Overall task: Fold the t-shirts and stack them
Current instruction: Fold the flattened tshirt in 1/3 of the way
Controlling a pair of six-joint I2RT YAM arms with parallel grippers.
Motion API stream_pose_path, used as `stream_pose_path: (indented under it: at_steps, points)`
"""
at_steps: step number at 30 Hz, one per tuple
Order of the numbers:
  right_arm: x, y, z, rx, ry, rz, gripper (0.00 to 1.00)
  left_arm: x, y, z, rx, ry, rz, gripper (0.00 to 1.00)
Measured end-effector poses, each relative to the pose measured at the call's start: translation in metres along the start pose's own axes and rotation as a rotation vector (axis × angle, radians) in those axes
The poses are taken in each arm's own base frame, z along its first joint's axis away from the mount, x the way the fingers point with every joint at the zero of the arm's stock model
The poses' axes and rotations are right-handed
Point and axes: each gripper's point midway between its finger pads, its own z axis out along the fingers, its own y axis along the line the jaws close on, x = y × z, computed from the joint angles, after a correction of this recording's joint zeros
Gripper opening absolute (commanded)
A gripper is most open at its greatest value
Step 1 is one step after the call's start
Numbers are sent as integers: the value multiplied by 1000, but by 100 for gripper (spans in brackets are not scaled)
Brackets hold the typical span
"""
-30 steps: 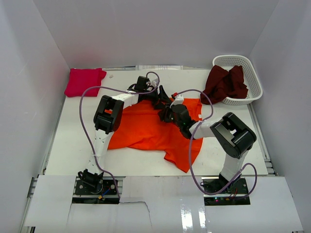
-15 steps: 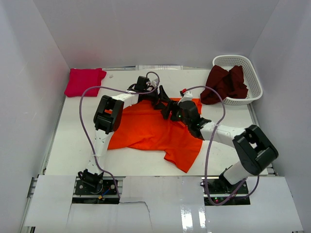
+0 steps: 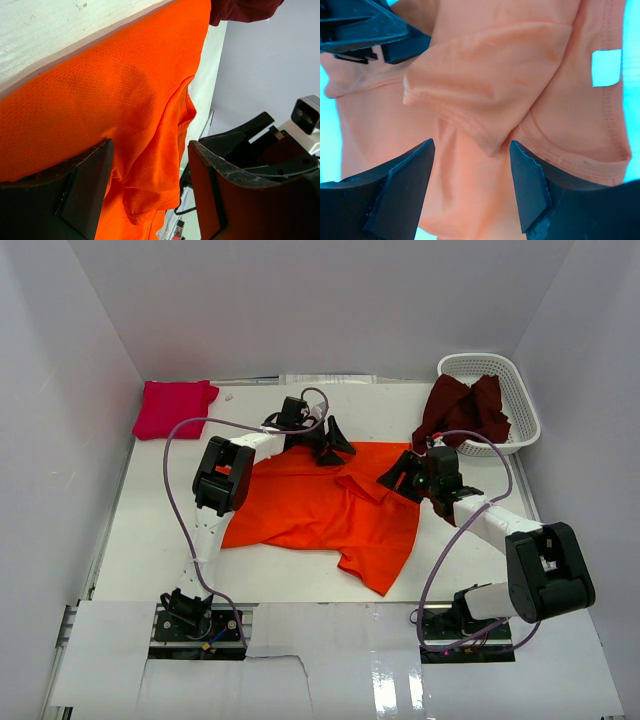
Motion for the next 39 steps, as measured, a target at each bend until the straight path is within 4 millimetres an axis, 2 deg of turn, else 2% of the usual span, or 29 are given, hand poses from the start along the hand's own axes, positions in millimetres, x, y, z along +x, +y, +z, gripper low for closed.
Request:
stream_pose_path:
  at_steps: [4, 10, 19, 24, 30, 33, 39]
  points:
    - [7, 3, 0, -55, 58, 75, 67, 0, 0, 0, 0, 0, -2, 73]
    - [35, 0, 5, -81, 170, 143, 66, 0, 0, 0, 0, 0, -2, 73]
    - [50, -7, 4, -75, 213, 173, 64, 0, 0, 0, 0, 0, -2, 73]
    - [60, -15, 13, -56, 244, 187, 58, 0, 0, 0, 0, 0, -2, 73]
    - [50, -12, 26, -65, 227, 180, 56, -1, -1, 0, -2, -1, -2, 73]
    - [45, -13, 31, -66, 217, 177, 50, -2, -1, 0, -5, -3, -2, 73]
    - [41, -16, 33, -59, 206, 182, 54, -1, -1, 0, -5, -3, -1, 73]
